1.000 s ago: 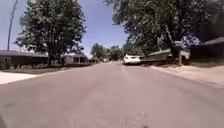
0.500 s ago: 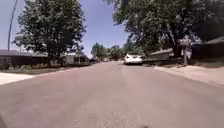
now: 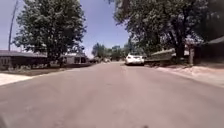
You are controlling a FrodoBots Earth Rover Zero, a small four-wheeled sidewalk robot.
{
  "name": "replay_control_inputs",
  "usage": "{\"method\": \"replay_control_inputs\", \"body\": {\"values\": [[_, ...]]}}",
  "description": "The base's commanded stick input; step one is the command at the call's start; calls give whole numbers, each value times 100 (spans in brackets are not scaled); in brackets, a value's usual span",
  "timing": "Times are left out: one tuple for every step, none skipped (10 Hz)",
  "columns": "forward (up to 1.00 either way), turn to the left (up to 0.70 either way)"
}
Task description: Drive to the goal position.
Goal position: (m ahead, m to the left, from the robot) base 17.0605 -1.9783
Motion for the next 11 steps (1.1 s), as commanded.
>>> {"method": "replay_control_inputs", "body": {"values": [[70,0],[70,0],[70,0],[70,0],[70,0],[70,0],[70,0],[70,0],[70,0],[70,0],[70,0]]}}
